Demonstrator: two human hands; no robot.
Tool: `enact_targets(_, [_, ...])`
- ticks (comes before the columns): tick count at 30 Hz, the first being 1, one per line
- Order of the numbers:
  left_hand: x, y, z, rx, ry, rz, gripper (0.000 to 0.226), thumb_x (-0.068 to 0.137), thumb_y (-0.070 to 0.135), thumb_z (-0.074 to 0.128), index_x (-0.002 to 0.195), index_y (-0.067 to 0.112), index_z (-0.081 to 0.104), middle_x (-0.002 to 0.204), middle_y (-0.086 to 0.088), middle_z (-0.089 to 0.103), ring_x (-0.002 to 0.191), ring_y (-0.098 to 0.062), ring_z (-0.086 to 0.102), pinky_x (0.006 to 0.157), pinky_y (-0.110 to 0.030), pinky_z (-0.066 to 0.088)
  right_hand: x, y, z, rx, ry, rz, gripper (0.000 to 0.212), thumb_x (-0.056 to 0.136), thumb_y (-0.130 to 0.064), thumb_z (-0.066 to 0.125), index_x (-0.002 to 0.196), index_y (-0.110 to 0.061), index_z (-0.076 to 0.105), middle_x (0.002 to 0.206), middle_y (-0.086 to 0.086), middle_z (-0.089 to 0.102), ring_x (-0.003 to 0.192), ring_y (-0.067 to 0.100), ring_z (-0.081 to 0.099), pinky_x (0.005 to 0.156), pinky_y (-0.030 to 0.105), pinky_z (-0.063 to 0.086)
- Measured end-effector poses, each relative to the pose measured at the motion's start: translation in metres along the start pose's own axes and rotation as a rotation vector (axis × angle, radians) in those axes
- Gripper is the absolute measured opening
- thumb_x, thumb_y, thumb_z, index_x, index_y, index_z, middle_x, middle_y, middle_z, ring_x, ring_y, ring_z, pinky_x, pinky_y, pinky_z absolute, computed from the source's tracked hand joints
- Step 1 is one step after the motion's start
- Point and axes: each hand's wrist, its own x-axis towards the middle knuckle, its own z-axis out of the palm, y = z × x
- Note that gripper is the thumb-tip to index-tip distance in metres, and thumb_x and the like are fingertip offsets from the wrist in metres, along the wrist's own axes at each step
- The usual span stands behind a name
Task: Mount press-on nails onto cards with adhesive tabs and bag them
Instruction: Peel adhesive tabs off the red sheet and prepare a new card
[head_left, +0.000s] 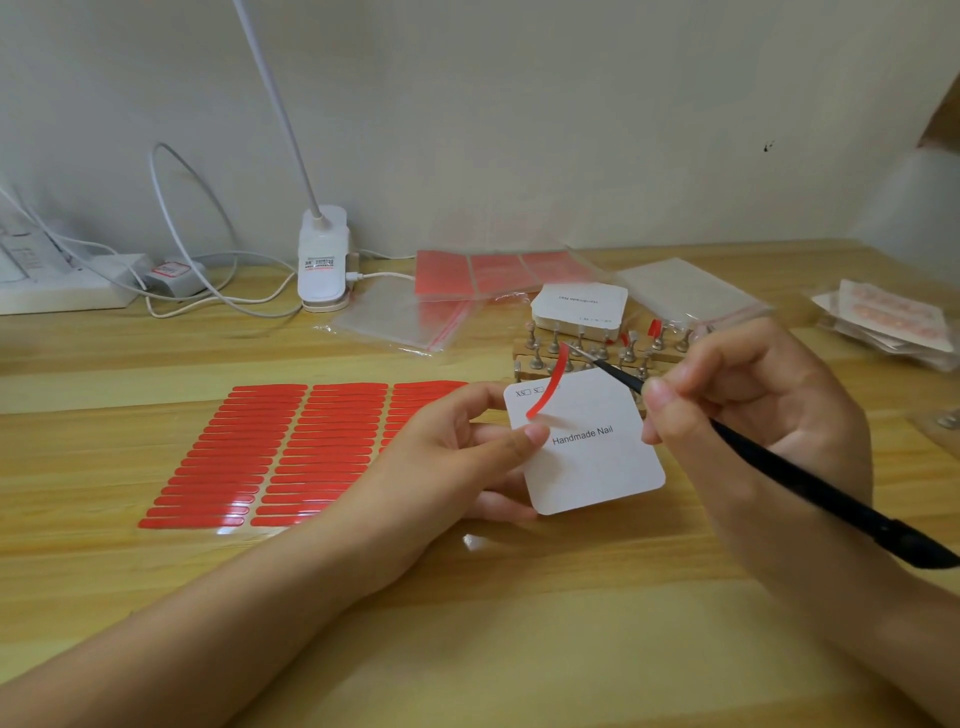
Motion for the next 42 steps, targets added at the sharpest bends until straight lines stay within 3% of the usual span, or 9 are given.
enact_targets(8, [-0.0003,0.0025,0.0025,-0.066,0.034,-0.025,0.032,0.080,0.032,0.056,0.106,0.014,0.061,0.095,-0.007,0.073,0.071,-0.019,0.070,0.050,-0.021,0.054,-0.0024,-0.0009,-0.0009,-0.022,-0.003,0.017,0.011,0.076,-0.022,0.059,0.073,-0.025,0.050,0.068,0.004,0.057,0.060,0.017,0.057,0.060,0.015,0.047])
enact_targets(19, [0.0004,0.0025,0.0030,-0.076,0.101,-0.033,0.017,0.094,0.018,0.048,0.102,0.013,0.062,0.086,-0.007,0.072,0.062,-0.016,0.068,0.045,-0.020,0.051,-0.0053,-0.0015,-0.0024,-0.028,0.005,0.044,0.010,0.076,-0.024,0.059,0.073,-0.025,0.050,0.067,0.005,0.058,0.060,0.015,0.057,0.060,0.013,0.046])
enact_targets(31, [0.0007,0.0032,0.0046,-0.084,0.133,-0.017,0.017,0.094,0.017,0.047,0.102,0.012,0.062,0.086,-0.009,0.072,0.059,-0.016,0.066,0.044,-0.020,0.052,-0.0055,-0.0018,-0.0064,-0.048,0.038,0.093,0.009,0.073,-0.028,0.059,0.072,-0.025,0.051,0.068,0.009,0.057,0.060,0.019,0.055,0.058,0.012,0.045])
enact_targets(37, [0.0005,0.0028,0.0043,-0.092,0.138,-0.014,0.018,0.094,0.019,0.048,0.102,0.013,0.062,0.091,-0.009,0.073,0.062,-0.017,0.067,0.044,-0.020,0.052,-0.0050,0.0004,-0.0082,-0.076,0.056,0.104,0.019,0.076,-0.012,0.063,0.070,-0.025,0.050,0.066,0.009,0.056,0.059,0.019,0.054,0.058,0.012,0.045])
enact_targets(42, [0.0005,0.0020,0.0037,-0.097,0.143,-0.008,0.018,0.093,0.020,0.048,0.103,0.013,0.062,0.092,-0.009,0.073,0.063,-0.017,0.068,0.044,-0.020,0.052,-0.0047,0.0010,-0.0094,-0.088,0.062,0.133,0.017,0.076,-0.012,0.060,0.070,-0.025,0.051,0.066,0.008,0.057,0.058,0.014,0.055,0.058,0.012,0.045])
